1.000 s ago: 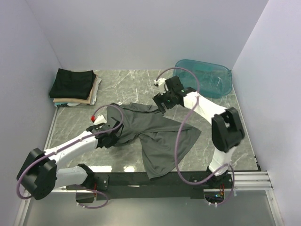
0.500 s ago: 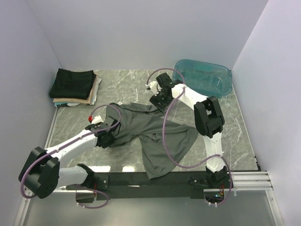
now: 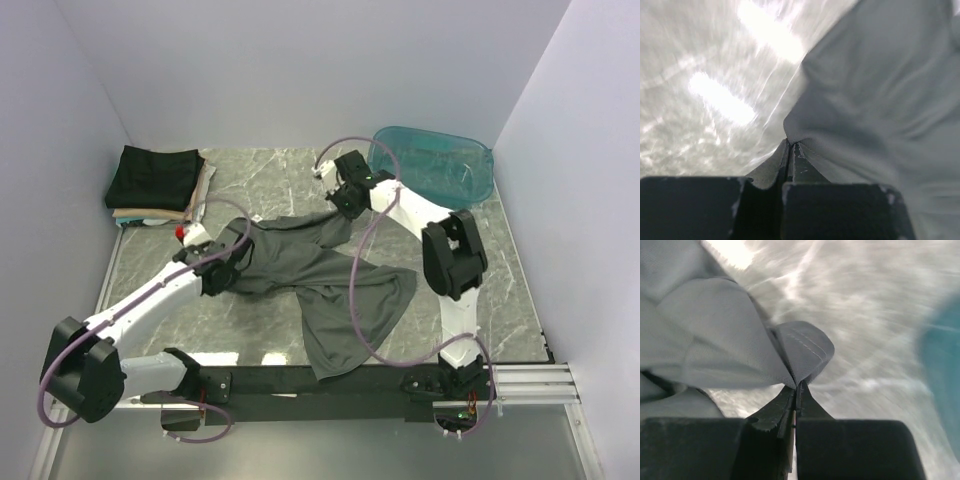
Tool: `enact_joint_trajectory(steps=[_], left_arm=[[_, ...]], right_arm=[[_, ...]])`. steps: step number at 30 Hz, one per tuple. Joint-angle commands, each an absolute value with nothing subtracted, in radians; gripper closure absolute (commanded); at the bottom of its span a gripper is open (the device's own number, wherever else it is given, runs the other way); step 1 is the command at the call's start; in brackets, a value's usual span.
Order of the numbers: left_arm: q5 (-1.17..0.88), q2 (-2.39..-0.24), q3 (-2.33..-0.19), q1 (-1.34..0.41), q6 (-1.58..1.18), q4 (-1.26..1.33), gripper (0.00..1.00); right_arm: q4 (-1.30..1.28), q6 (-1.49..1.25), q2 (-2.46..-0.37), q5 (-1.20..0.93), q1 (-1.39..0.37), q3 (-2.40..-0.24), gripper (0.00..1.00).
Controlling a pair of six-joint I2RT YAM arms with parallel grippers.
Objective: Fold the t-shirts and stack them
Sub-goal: Flatten the tshirt out
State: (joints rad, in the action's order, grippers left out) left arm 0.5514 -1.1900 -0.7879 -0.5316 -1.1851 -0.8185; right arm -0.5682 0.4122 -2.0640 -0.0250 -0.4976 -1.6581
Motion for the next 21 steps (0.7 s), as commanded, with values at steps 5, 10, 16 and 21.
enact_joint_trajectory(steps=[5,10,16,21], left_arm=[[0.824,-1.163,-1.131,-0.526,-1.278,-1.04,0.99],[0.934,-1.169,-1.346,-0.528,-1.296,-1.163,0.99],[0.974,-1.045,-1.5,-0.528,-1.076,-0.958,0.99],[0.891,-0.862,-1.494,-0.528,-0.841,-0.681,0.99]], right_arm=[[-0.42,0.213,-1.697,0.285,-0.502,-1.674,1.0],[-0.451,0.173,-1.539,0.388,-0.5,-1.713,1.0],[-0.482,0.178,-1.39,0.469,-0.5,-1.781,1.0],[-0.508,0.193,-1.243,0.424,-0.499,-1.84,1.0]])
